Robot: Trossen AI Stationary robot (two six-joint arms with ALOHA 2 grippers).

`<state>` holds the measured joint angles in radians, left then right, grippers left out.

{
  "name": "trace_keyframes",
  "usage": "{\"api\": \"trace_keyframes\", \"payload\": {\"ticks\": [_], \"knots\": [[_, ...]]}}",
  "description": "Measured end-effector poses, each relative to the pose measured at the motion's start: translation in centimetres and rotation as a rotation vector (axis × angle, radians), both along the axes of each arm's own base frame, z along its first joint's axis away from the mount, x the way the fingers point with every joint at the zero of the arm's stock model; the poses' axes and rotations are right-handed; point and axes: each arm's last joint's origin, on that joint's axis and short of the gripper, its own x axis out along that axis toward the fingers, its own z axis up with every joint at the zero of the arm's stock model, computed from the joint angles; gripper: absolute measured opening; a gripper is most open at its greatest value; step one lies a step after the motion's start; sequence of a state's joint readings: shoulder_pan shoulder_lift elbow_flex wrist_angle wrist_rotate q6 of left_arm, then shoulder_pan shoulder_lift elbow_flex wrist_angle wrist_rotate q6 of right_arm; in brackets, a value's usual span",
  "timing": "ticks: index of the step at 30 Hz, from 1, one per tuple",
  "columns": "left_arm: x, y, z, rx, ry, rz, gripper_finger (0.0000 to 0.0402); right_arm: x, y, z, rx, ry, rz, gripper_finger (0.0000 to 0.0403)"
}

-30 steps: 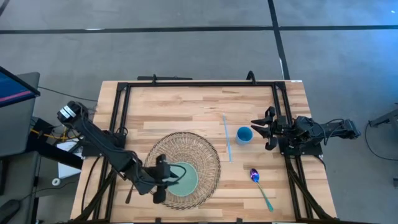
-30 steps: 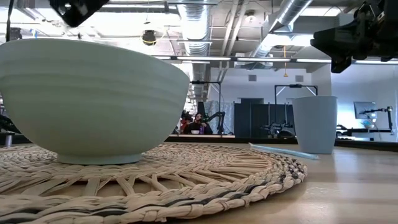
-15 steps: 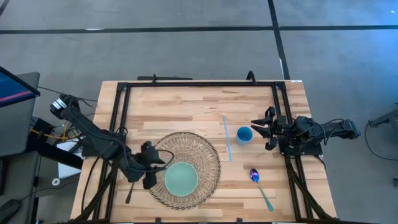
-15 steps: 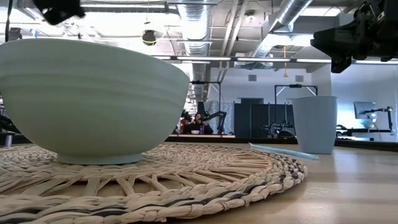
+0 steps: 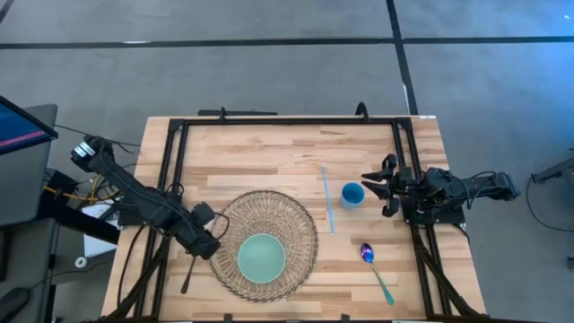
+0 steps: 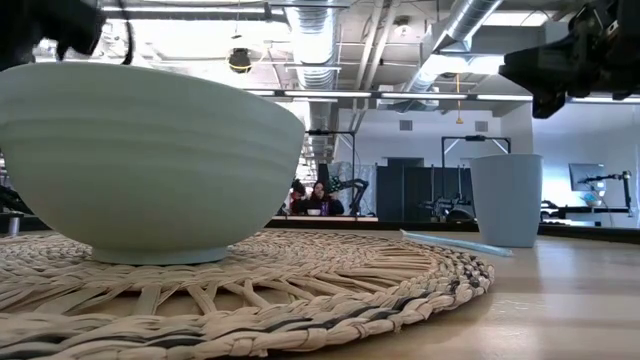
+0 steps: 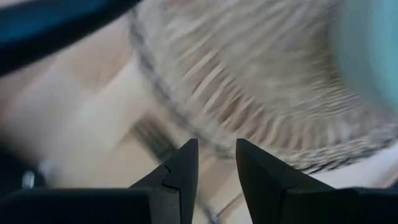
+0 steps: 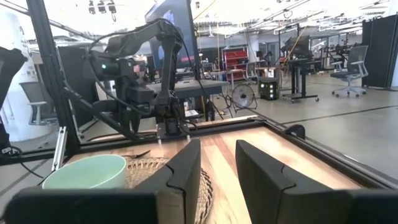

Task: Pick & Place Utensil
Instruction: Put the black fork into the green bowl on the brown mat

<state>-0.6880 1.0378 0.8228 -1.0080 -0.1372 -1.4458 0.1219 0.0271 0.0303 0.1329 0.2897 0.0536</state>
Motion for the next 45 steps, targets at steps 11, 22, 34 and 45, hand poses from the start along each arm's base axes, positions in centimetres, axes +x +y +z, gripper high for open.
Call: {"api": "trace_keyframes", "payload": {"ticks": [11, 22, 34, 45], "knots": [[-2.0, 0.8, -5.6, -0.112, 0.314, 0.151, 0.0108, 0.0, 0.0, -0.1, -0.002, 0.014, 0.0, 0.0095], [-1.3, -1.9, -6.7, -0.242, 0.271, 0.097, 0.0108, 0.0, 0.0, -0.2, -0.003, 0.024, 0.0, 0.0095], [-1.4, -4.3, -8.8, -0.191, 0.334, 0.078, 0.0108, 0.0, 0.0, -0.4, 0.029, 0.032, 0.003, 0.0095], [-1.4, -4.2, -6.8, -0.348, 0.239, 0.144, 0.0108, 0.0, 0.0, -0.4, 0.025, 0.033, 0.003, 0.0095]]}}
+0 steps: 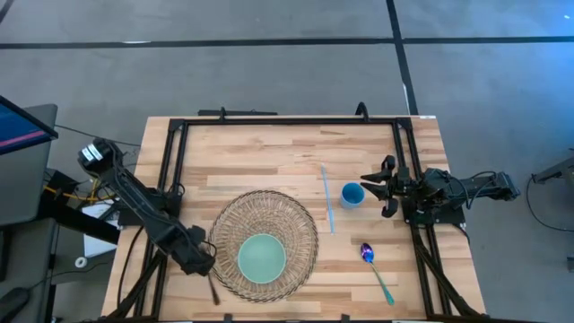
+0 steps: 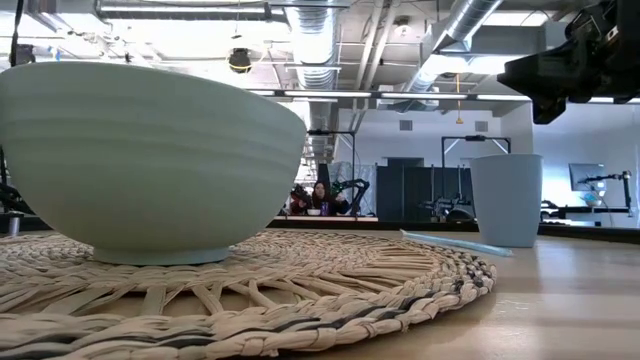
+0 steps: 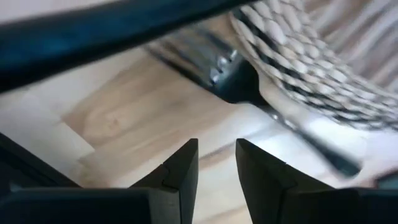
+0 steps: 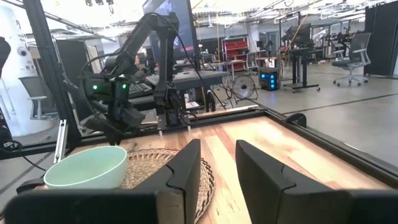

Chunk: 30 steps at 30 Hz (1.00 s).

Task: Pick & Place Utensil
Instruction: Put the black fork into the green bowl on the brown mat

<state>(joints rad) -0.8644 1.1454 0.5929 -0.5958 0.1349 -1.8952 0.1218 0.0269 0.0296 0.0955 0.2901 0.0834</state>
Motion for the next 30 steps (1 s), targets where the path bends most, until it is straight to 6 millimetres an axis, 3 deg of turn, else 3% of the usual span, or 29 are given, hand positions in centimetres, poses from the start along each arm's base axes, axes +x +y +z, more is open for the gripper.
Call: {"api": "trace_keyframes", "payload": {"ticks": [13, 19, 30], "knots": [[1.9, -1.5, -0.2, -0.05, -0.173, 0.117, 0.0108, 0.0, 0.0, -0.1, -0.005, 0.01, 0.0, 0.0095], [2.4, -2.3, -1.5, -0.072, -0.1, 0.139, 0.0108, 0.0, 0.0, -0.1, -0.005, 0.011, 0.0, 0.0095], [2.6, -2.6, -1.9, -0.07, -0.084, 0.128, 0.0108, 0.0, 0.0, -0.1, -0.005, 0.011, 0.0, 0.0095]]}}
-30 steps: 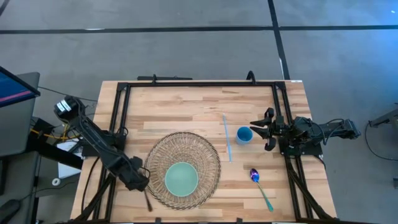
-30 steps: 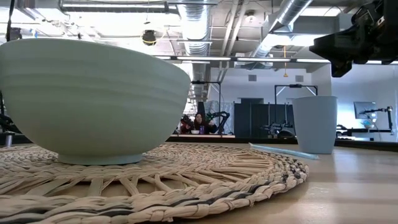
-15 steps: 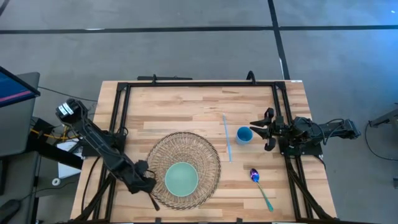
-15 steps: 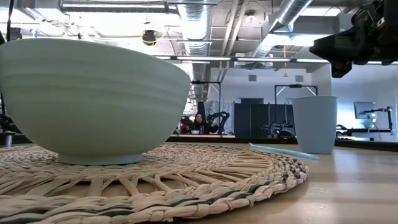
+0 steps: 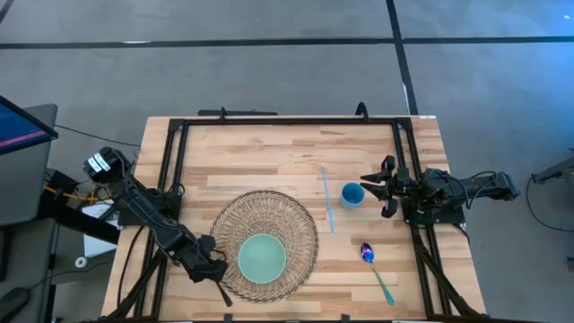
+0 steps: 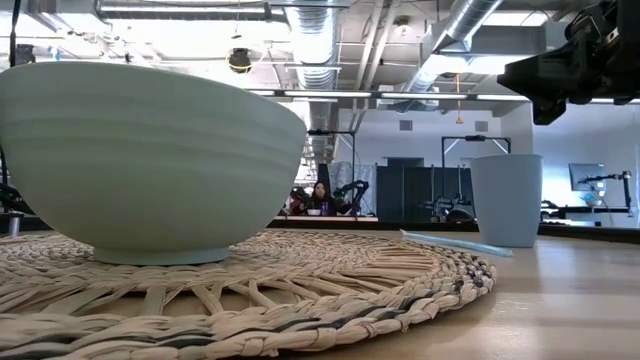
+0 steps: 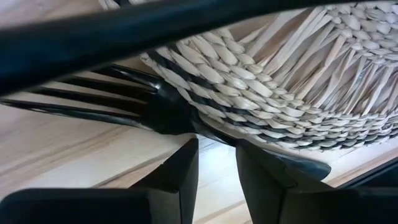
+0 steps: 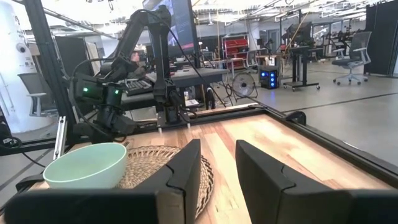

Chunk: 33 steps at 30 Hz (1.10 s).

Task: Pick & Place Utensil
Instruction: Put the black fork into the green bowl on the brown mat

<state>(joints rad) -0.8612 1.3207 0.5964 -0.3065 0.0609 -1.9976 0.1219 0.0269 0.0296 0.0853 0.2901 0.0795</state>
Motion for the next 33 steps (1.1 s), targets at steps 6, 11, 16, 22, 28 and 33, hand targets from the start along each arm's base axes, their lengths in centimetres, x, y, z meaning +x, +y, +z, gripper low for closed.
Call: {"api": "trace_keyframes", "payload": {"ticks": [6, 11, 16, 22, 28, 33], "knots": [[-0.5, 0.2, 0.4, -0.046, 0.05, -0.051, 0.0108, 0.0, 0.0, 0.0, 0.0, 0.0, 0.0, 0.0095], [-1.1, 0.7, 0.4, -0.033, 0.127, -0.076, 0.0099, 0.0, 0.0, 0.0, 0.0, 0.0, 0.0, 0.0095], [-1.9, 1.4, 0.8, -0.019, 0.182, -0.092, 0.0079, 0.0, 0.0, 0.0, -0.003, -0.001, -0.001, 0.0095], [-1.8, 1.9, 1.6, 0.025, 0.069, -0.021, 0.0063, 0.0, 0.0, 0.0, -0.003, -0.001, 0.0, 0.0095], [-1.5, 2.1, 1.5, 0.013, 0.09, 0.009, 0.0063, 0.0, 0.0, 0.0, -0.003, -0.001, -0.001, 0.0095], [-1.3, 1.9, 1.9, -0.155, 0.234, -0.003, 0.0063, 0.0, 0.0, 0.0, 0.001, -0.002, 0.0, 0.0095]]}}
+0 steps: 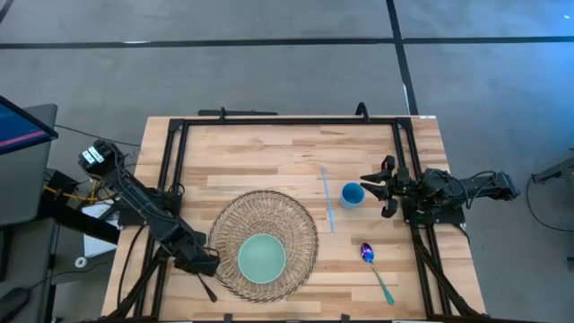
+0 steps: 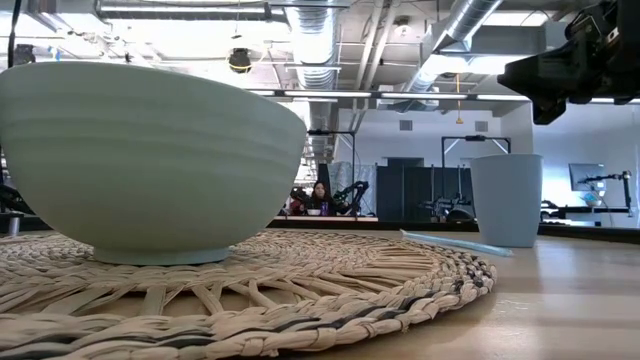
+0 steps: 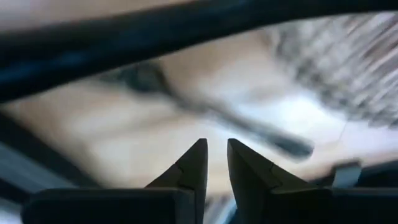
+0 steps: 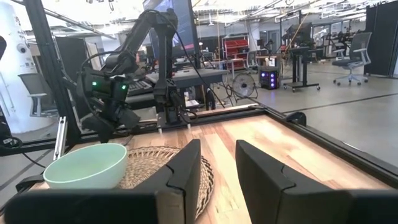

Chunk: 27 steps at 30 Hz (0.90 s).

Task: Pick & Place Utensil
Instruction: Put the black fork into the green bowl on the brown mat

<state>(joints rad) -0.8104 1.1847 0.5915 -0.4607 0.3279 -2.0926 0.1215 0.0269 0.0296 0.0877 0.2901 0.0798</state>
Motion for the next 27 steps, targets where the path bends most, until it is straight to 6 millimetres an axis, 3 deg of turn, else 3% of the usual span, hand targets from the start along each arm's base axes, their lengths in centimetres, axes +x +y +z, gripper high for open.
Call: {"api": "trace_keyframes", "payload": {"ticks": [4, 13, 27], "knots": [[0.2, -0.2, 0.4, -0.097, 0.075, 0.024, 0.0063, 0.0, 0.0, -0.1, 0.005, 0.013, 0.001, 0.0095], [0.6, -0.1, 0.1, -0.033, 0.069, 0.208, 0.0062, 0.0, 0.0, -0.9, -0.011, 0.093, 0.001, 0.0095], [0.6, -1.1, -1.5, 0.078, 0.05, 0.251, 0.0062, 0.0, 0.0, -0.9, 0.015, 0.088, 0.002, 0.0095]]}}
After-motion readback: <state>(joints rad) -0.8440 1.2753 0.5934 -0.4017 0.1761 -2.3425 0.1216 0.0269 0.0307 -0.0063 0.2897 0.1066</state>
